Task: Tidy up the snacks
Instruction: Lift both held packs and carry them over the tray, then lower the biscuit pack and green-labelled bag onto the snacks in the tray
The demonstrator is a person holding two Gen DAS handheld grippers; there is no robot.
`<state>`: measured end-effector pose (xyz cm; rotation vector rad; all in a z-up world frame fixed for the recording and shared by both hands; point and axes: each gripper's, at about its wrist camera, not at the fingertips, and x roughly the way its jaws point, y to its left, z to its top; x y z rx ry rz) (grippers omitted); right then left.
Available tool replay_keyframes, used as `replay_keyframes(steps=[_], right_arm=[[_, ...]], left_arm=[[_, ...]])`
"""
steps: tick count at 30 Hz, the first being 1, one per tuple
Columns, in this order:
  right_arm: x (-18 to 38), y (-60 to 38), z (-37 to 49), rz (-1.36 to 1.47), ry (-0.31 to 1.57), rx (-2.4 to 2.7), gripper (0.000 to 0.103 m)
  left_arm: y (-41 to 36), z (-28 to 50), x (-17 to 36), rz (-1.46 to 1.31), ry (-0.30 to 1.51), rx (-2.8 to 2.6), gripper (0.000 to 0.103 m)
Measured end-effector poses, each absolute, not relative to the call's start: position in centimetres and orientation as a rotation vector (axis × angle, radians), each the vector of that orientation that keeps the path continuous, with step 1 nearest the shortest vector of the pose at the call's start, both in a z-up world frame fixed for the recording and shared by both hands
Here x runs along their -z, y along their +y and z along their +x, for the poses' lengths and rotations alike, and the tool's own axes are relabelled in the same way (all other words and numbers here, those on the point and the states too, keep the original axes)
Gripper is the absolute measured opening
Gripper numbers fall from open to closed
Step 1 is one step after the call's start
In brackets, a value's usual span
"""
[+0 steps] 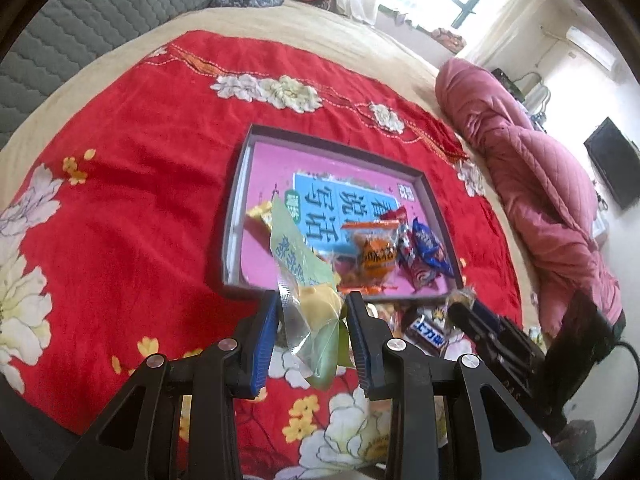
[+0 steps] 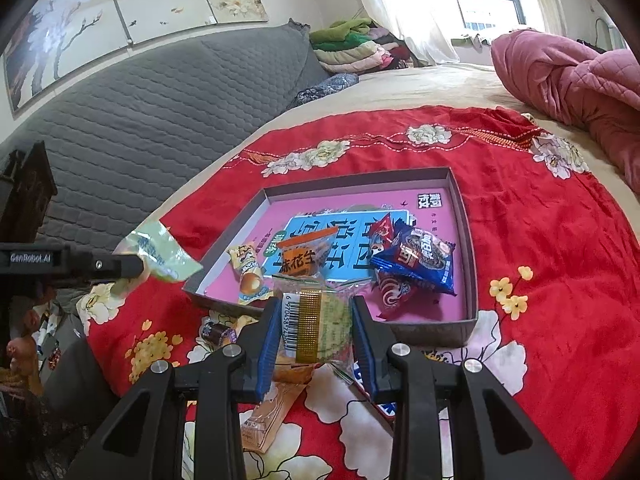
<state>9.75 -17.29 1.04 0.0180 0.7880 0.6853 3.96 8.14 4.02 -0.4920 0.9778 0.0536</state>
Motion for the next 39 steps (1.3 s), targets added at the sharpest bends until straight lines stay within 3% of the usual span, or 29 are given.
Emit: replay_keyframes(steps=[39], right_arm=[[-0.2, -15.3, 13.7, 0.002, 0.737, -0.636, 0.035]], left_arm=[[8.1, 9.7, 0.7, -0.468, 1.007, -0.107, 0.035]])
